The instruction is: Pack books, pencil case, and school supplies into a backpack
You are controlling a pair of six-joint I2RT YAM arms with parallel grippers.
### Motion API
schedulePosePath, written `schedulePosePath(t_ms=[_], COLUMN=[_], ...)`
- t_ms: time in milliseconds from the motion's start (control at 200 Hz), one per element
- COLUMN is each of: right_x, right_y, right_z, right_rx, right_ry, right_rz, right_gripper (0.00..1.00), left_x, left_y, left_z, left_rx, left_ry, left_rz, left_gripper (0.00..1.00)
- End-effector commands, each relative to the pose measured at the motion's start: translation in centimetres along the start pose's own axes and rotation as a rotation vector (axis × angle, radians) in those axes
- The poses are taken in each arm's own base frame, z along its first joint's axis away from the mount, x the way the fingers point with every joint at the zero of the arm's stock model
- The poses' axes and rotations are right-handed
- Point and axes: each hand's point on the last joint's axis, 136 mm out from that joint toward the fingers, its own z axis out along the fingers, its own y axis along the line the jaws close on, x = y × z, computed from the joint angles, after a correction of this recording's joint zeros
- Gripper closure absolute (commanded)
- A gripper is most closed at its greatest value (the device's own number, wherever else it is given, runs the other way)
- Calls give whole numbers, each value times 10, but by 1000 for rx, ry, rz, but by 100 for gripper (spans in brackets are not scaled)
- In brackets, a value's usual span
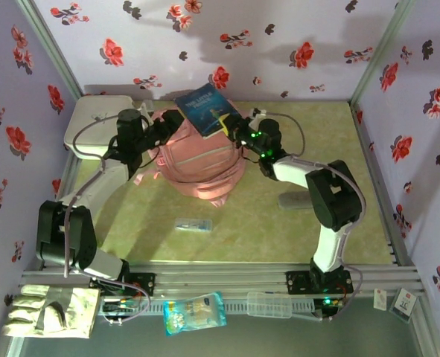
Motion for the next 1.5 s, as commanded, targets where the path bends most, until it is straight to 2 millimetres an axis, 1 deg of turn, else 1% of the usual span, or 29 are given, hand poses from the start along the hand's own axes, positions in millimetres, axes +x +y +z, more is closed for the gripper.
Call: schedulePosePath(t_ms=[0,65,140,225,400,485,600,690,755,830,890,930,975,995,1145,1235,1330,1495], right_x=[-24,-33,-41,-49,-62,-68,-73,-76,-77,-76,-76,-75,-76,-76,-76,-77,-78,-78], right_y=[41,33,30,24,24,27,27,26,24,21,20,18,17,16,15,12,10,10], right_z=[-29,-42,-58,-75,-108,-121,-134,-139,-141,-141,-140,-140,-141,-141,-142,-143,-144,-143], right_rx=[-55,-6,48,123,253,293,328,339,345,349,349,352,354,355,356,362,368,364], right_ry=[-93,-122,-156,-189,-252,-279,-306,-315,-318,-315,-311,-309,-311,-310,-313,-313,-315,-315], right_rz=[-149,-178,-220,-272,-375,-407,-427,-426,-421,-413,-407,-404,-400,-400,-395,-391,-385,-379], right_gripper=[92,92,93,92,92,92,92,92,92,92,92,91,91,91,91,91,91,91], left_x=[14,23,34,47,70,89,110,119,127,142,149,150,152,154,160,160,160,159], left_y=[23,27,29,27,26,25,36,50,56,63,69,73,73,75,78,80,86,92], left_z=[-10,-10,-9,-6,5,13,24,32,38,44,48,51,58,55,66,71,73,78], left_rx=[-141,-176,-224,-277,-372,-390,-448,-512,-530,-540,-571,-601,-608,-623,-633,-637,-654,-682], left_ry=[76,125,179,241,352,439,559,633,692,781,831,851,853,878,901,901,920,943], left_rz=[148,204,300,429,675,788,915,990,1036,1101,1157,1188,1216,1221,1252,1260,1272,1288], left_gripper=[17,9,1,0,0,0,0,0,0,4,8,10,13,14,22,26,30,37])
